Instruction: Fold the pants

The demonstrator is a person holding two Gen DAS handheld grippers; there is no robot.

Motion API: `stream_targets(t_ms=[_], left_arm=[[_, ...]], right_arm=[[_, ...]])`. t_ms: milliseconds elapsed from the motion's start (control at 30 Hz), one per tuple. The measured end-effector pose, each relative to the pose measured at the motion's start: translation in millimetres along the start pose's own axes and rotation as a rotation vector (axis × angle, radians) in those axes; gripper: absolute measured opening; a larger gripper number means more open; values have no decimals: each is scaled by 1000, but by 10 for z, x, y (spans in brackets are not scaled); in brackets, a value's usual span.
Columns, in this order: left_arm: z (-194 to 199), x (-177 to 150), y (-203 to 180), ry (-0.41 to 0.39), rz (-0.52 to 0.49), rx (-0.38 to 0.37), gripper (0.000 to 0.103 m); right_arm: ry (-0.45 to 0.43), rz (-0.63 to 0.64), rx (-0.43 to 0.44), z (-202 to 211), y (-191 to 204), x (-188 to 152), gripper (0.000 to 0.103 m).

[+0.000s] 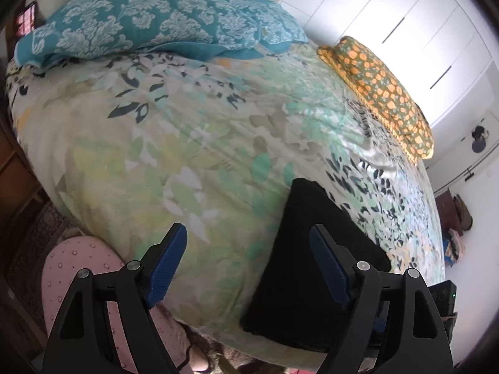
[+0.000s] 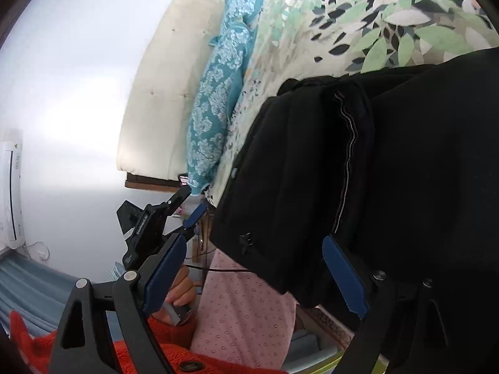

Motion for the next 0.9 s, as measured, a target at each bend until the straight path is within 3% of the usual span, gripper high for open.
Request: stream_targets(t_ms=[100,200,333,433,500,567,700,800,900], left_arm=[[-25,-9,17,-2,2,8,83],[-52,-27,29,-1,-3,15,83],[-99,-81,83,10,-7,30,83],[-124,-131,148,21,7,40,83],[-122,-138,183,21,20,44,83],[-109,-128,205,16,27,45,83],[-125,-144,235,24,39,51,83],[-125,-158,215,26,35,46,83],[-117,-160,203,25,26,43,83]], right_arm=[[20,23,-5,-70,20,-16,90],[28,90,-104,-140,-39,-48,90],[79,161,-139,-215,-9,-155,90],[89,119,-75,-187,39,-166,87],[57,46,42,-99,88,-139,77],[39,23,74,-41,83,-117,73],[94,152,-175,-143,-123,-191,70],[114,209,-223,-182,-97,-241,72],[131,203,-219,-203,-89,-241,75]])
Point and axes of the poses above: each gripper's, at about its wrist camera, not at the fingertips, and z roughly against the way its jaws point, y to its left, x to its top, the point moved 9 cm from there along -z, roughly the way its jaws point, and after that the axes turned 13 degrees about -y, right-handed, at the moved point
